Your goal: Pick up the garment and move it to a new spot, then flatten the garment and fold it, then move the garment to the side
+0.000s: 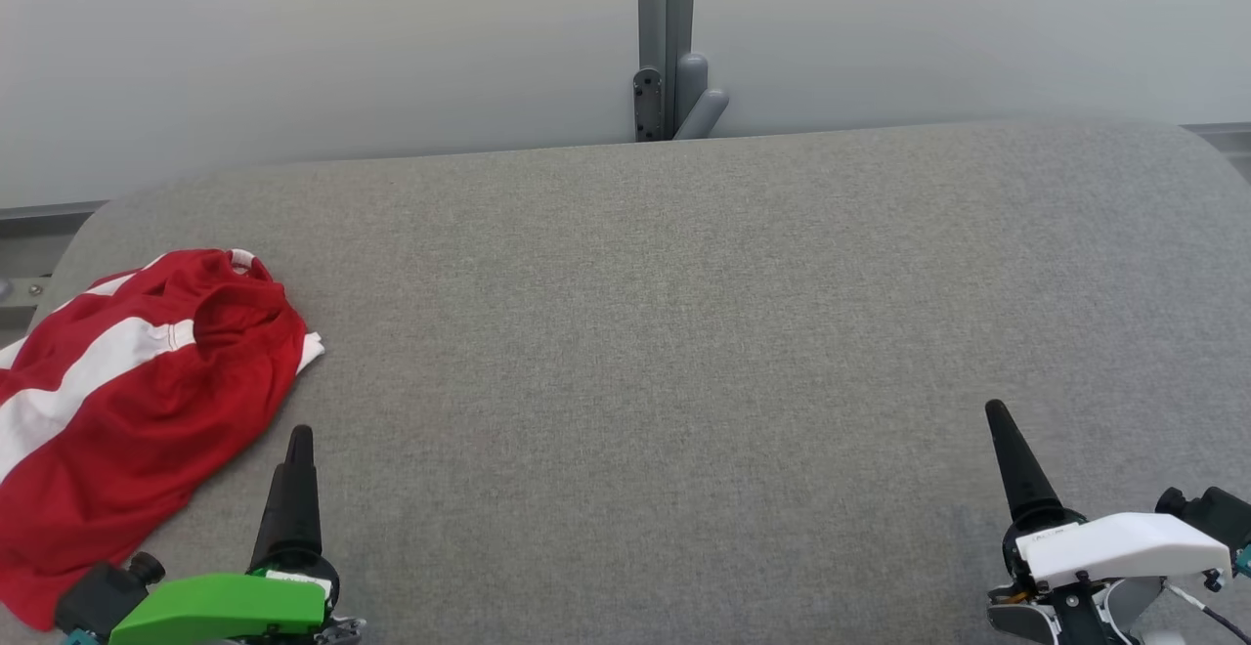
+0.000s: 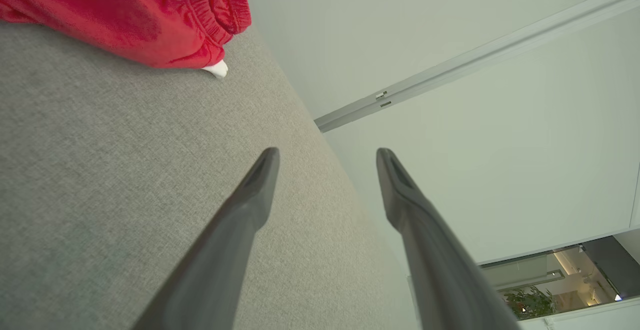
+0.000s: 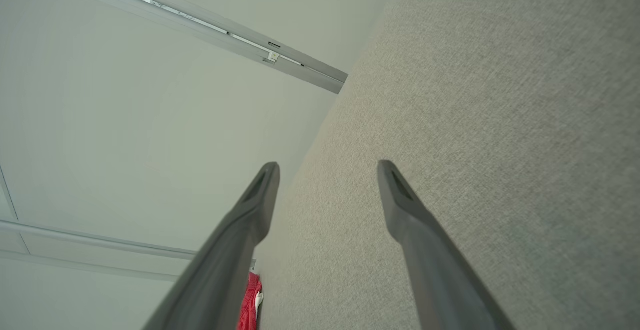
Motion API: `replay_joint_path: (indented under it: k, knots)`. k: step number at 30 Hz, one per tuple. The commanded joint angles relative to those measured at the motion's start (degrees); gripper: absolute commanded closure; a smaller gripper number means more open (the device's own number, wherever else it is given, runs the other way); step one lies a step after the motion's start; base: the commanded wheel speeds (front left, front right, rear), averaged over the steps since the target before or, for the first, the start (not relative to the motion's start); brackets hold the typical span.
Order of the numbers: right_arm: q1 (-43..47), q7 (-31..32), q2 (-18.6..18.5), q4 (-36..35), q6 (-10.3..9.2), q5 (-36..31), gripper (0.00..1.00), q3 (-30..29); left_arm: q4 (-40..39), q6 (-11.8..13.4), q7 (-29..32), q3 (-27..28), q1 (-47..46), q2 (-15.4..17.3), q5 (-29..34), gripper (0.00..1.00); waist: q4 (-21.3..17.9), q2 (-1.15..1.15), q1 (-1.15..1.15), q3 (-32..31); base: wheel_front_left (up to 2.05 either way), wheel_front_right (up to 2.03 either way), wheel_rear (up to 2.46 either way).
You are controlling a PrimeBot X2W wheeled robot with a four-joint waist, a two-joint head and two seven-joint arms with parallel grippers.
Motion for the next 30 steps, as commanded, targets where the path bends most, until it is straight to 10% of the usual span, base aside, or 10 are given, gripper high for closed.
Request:
replay_joint_path:
  k: [1, 30]
  knots:
    - [-0.2, -0.8, -0.4, -1.2, 0.01, -4.1, 0.0, 0.7, -1.7, -0.3, -0.7, 0.2, -0.8, 0.2, 3.4, 0.0, -0.1, 0.0, 0.0, -0.1, 0.0, 0.0, 0.0]
    - [0.8, -6.8, -0.6, -2.8, 0.02, -31.0, 0.0, 6.5, -3.8, 0.6, -5.4, -4.1, 1.1, 0.3, 26.5, 0.0, -0.1, 0.0, 0.0, -1.7, 0.0, 0.0, 0.0]
